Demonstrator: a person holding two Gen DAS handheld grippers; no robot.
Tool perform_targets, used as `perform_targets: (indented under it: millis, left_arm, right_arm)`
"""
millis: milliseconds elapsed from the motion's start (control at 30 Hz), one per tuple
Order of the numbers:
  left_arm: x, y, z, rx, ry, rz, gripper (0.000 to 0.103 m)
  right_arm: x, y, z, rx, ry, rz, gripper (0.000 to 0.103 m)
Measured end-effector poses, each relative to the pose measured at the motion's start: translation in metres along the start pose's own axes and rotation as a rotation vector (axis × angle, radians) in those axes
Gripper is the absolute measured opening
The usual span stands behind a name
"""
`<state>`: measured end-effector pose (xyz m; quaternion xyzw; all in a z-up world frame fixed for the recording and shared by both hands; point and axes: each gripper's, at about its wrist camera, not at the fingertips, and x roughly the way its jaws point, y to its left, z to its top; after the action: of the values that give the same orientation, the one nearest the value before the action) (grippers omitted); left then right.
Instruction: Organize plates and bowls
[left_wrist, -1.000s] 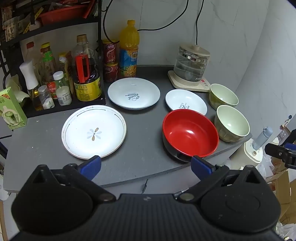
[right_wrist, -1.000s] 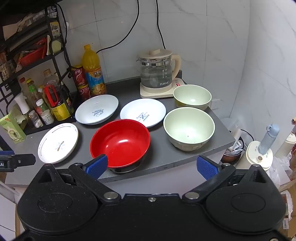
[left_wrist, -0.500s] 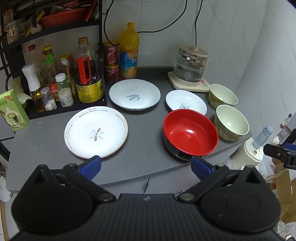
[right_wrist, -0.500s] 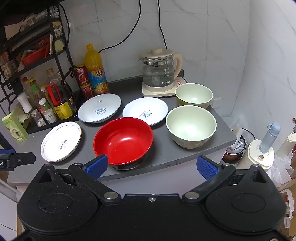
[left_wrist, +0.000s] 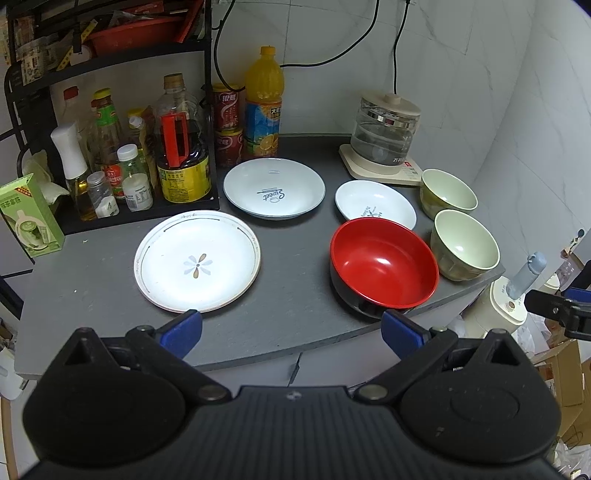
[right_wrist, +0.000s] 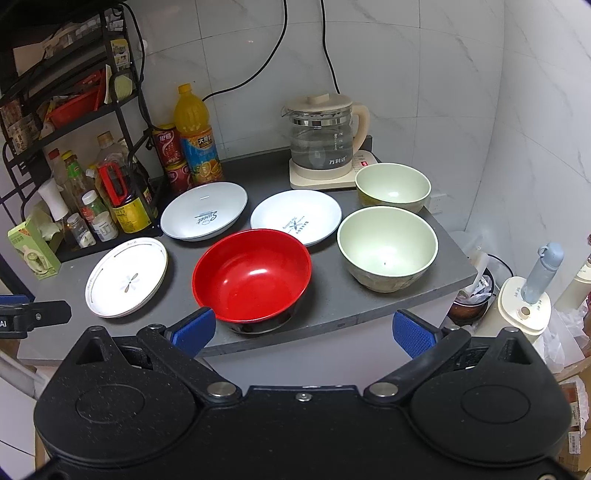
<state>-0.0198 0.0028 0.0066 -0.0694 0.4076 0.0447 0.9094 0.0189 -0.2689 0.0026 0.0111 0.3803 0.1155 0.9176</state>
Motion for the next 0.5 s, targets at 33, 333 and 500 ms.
perform_targets:
  millis: [33,333,500]
  left_arm:
    - [-0.0005,0.0003,-0.0009,-0.001,0.000,0.000,0.102]
    - [-0.0014,0.0026,-0.0030,-0.007,-0.001,0.003,0.102]
    - [-0.0013,0.0032,-0.0034,-0.009,-0.001,0.001,0.102]
  right_arm:
    - [0.0002,0.0000,0.0001,-0.001,0.000,-0.001,0.103]
    - [0.0011,0.0039,-0.0006,-0.013,0.004,0.007,0.103]
    - [0.0018,0.0012,0.0006,-0.013,0.012,0.010,0.103]
